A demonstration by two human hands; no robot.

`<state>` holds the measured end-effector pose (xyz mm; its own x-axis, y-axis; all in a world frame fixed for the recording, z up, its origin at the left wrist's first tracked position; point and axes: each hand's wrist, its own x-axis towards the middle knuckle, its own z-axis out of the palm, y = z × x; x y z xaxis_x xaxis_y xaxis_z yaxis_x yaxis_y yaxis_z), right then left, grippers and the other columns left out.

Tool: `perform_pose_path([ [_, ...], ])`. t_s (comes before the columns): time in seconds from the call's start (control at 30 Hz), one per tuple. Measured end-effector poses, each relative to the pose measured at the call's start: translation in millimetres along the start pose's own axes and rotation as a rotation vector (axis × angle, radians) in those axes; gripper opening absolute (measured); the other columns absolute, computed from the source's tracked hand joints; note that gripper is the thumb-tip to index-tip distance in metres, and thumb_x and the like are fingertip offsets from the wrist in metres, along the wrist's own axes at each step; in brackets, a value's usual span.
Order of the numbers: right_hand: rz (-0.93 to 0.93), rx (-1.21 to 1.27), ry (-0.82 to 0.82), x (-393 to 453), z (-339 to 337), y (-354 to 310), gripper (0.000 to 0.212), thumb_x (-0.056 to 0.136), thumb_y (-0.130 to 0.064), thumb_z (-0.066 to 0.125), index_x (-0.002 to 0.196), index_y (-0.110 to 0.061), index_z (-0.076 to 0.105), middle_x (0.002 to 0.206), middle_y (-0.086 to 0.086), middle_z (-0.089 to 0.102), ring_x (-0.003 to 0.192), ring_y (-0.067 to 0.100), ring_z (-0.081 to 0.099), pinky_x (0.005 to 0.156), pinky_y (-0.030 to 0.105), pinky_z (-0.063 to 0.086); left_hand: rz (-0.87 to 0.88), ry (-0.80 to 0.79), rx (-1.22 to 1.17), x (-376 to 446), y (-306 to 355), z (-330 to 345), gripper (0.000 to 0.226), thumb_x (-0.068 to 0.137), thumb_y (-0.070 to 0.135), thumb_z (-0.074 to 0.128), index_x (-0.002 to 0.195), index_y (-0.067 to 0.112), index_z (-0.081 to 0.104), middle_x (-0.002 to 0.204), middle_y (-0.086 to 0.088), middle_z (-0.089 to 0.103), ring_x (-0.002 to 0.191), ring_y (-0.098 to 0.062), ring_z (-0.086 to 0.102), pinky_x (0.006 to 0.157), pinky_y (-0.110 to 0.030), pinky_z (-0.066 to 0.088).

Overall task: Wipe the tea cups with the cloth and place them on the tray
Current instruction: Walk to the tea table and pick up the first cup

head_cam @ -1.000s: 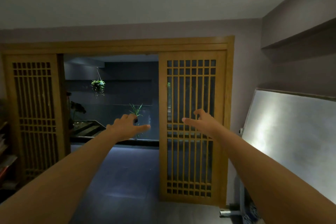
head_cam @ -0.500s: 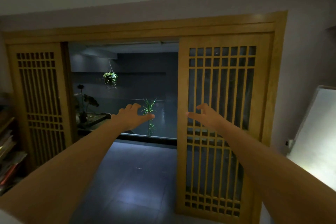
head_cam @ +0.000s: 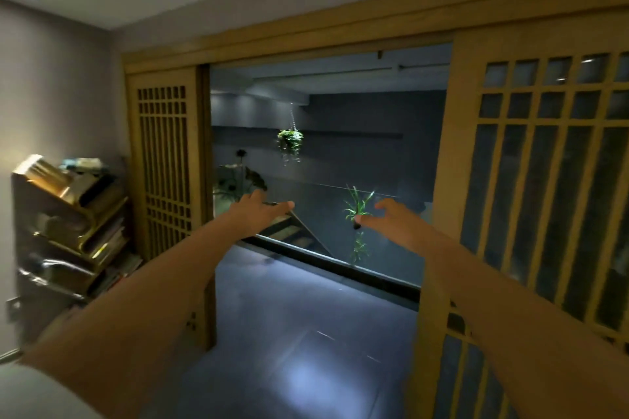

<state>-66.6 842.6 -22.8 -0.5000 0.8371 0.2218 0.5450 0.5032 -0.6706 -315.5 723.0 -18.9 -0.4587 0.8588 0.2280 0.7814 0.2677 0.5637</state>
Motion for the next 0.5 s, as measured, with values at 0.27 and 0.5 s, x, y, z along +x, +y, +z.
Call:
perform_pose_path([
  [0.27,-0.116,0.083,-0.179,170,108,-22,0.053,0.074,-0.068,0.054,0.108,-0.028,0.046,0.111,0.001,0.051,0.082,0.005,0.049,0.065,0.023,0.037,-0.201,0.090,-0.058,95,-98,-20,0.081,0.079,0.072,0.040,0.136,0.014,0.040,0.140,-0.014,0.043,0.127,-0.035,0.042,0.107,-0.053,0.033],
  [0.5,-0.260,0.071,-0.319,315,237,-86,0.058,0.083,-0.060,0.050,0.115,-0.011,0.053,0.118,0.019,0.058,0.102,0.031,0.057,0.091,0.043,0.047,-0.397,0.111,-0.071,197,-231,-66,0.068,0.084,0.066,0.038,0.126,0.014,0.050,0.133,-0.017,0.051,0.122,-0.033,0.048,0.105,-0.049,0.035],
])
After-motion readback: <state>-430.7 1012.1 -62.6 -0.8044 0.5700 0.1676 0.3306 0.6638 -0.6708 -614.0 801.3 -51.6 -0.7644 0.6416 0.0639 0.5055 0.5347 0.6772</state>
